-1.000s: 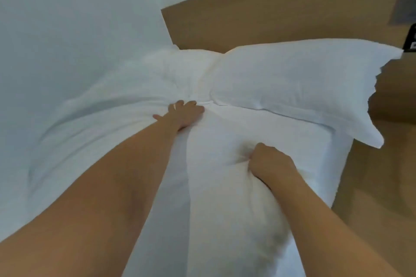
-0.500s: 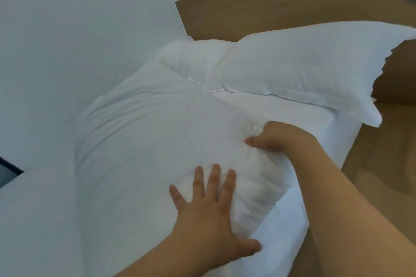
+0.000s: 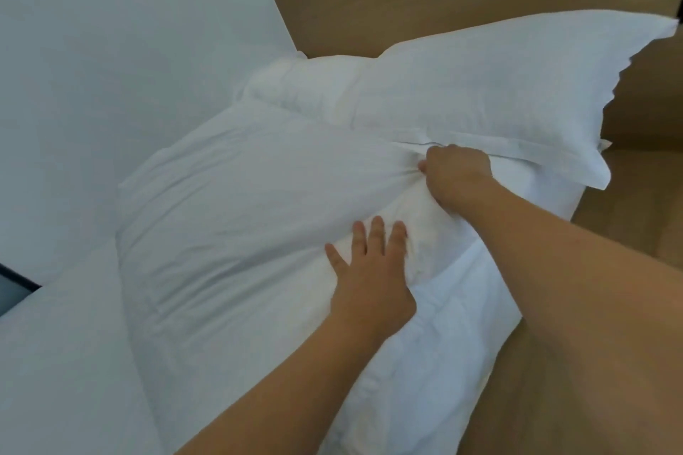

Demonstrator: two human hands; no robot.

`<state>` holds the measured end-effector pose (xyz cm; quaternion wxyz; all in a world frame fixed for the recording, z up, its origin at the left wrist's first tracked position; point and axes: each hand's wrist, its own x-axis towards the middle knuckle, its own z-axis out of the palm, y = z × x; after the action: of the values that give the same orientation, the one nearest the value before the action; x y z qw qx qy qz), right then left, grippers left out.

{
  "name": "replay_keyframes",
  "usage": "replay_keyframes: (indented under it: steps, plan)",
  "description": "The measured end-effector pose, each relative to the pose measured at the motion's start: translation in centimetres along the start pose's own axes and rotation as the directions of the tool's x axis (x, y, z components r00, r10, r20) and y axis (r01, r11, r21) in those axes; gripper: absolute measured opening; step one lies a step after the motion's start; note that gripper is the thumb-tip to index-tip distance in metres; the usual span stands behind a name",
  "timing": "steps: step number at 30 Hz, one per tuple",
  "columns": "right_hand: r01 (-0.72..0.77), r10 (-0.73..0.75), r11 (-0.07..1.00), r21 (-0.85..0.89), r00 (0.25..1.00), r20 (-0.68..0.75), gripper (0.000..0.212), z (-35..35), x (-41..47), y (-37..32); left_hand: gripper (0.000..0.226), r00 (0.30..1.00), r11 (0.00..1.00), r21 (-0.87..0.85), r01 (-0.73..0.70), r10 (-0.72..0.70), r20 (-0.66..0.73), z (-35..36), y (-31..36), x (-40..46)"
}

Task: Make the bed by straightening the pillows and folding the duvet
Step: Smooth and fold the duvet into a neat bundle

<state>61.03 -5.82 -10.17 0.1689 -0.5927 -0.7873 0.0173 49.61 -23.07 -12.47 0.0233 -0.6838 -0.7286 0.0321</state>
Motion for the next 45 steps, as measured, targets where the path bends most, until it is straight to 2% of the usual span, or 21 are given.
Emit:
replay_keyframes:
  steps: [3,6,10,13,16,18,20,21,24,27,29,32,34,38,41,43,45]
  plan:
    - [0.008,-0.008,1.000,0.001,1.000,0.005,0.032,3.7,-0.5,0.4,0.092,0.998,0.993,0.112,-0.046,0.041,0.043,2.3,-0.2,-0.3]
    - [-0.030,0.034,0.996,-0.084,0.998,0.049,0.024,4.7,-0.7,-0.3,0.098,0.994,0.988,0.124,-0.091,0.083,0.071,2.4,-0.9,-0.7]
    - [-0.062,0.073,0.991,-0.122,0.993,0.088,0.027,2.7,-1.1,-2.9,0.103,0.994,0.993,0.059,-0.100,0.096,0.060,1.2,-2.6,-2.6]
    - [-0.065,0.068,0.993,-0.103,0.998,0.019,0.035,0.3,-2.2,-5.0,0.109,0.995,0.996,0.074,-0.039,0.032,0.094,0.3,-5.5,-6.8]
    - [0.073,-0.071,0.994,0.081,0.997,-0.034,0.049,-0.8,-5.5,-9.9,0.113,0.989,0.987,0.125,0.097,-0.109,0.098,-0.4,-9.3,-12.3]
    - [0.240,-0.250,0.957,0.162,0.967,0.041,0.057,-0.6,-8.9,-14.3,0.110,0.982,0.978,0.114,0.175,-0.182,0.052,0.0,-11.2,-16.3]
    - [0.387,-0.407,0.909,0.156,0.904,0.132,0.060,0.9,-11.8,-18.2,0.107,0.980,0.975,0.098,0.197,-0.192,-0.057,0.9,-11.7,-19.8]
    - [0.432,-0.451,0.891,0.142,0.876,0.168,0.060,1.8,-12.8,-19.4,0.105,0.981,0.979,0.087,0.187,-0.181,-0.068,1.8,-11.6,-21.1]
    - [0.451,-0.457,0.889,0.077,0.867,0.197,0.062,3.9,-14.0,-20.6,0.111,0.983,0.980,0.091,0.178,-0.173,-0.062,3.9,-12.1,-23.9]
    - [0.441,-0.434,0.897,0.018,0.876,0.210,0.063,4.5,-14.1,-20.3,0.109,0.964,0.967,-0.009,0.256,-0.256,-0.066,4.3,-13.3,-25.0]
    - [0.438,-0.426,0.899,-0.013,0.879,0.214,0.064,4.8,-14.2,-20.3,0.103,0.948,0.945,-0.081,0.316,-0.317,0.000,4.0,-13.3,-25.1]
    - [0.439,-0.426,0.898,-0.023,0.881,0.204,0.065,5.5,-14.2,-20.1,0.098,0.942,0.938,-0.085,0.337,-0.337,0.015,4.7,-12.5,-25.0]
    - [0.439,-0.425,0.898,-0.031,0.883,0.197,0.066,6.0,-14.2,-19.5,0.101,0.950,0.949,-0.047,0.313,-0.311,0.033,4.9,-12.5,-25.0]
    - [0.441,-0.426,0.897,-0.036,0.882,0.201,0.067,7.5,-14.8,-18.3,0.093,0.953,0.970,0.051,0.237,-0.243,0.181,4.6,-13.5,-25.9]
    - [0.447,-0.429,0.894,-0.040,0.876,0.219,0.066,8.1,-14.9,-17.8,0.098,0.935,0.978,0.052,0.201,-0.207,0.286,4.4,-13.5,-26.4]
    - [0.450,-0.428,0.892,-0.048,0.873,0.234,0.066,8.3,-14.6,-17.6,0.103,0.897,0.986,0.047,0.158,-0.163,0.410,4.1,-12.9,-26.5]
    - [0.445,-0.419,0.894,-0.054,0.872,0.252,0.066,8.3,-14.3,-17.6,0.101,0.819,0.994,0.029,0.103,-0.101,0.564,2.0,-13.6,-25.4]
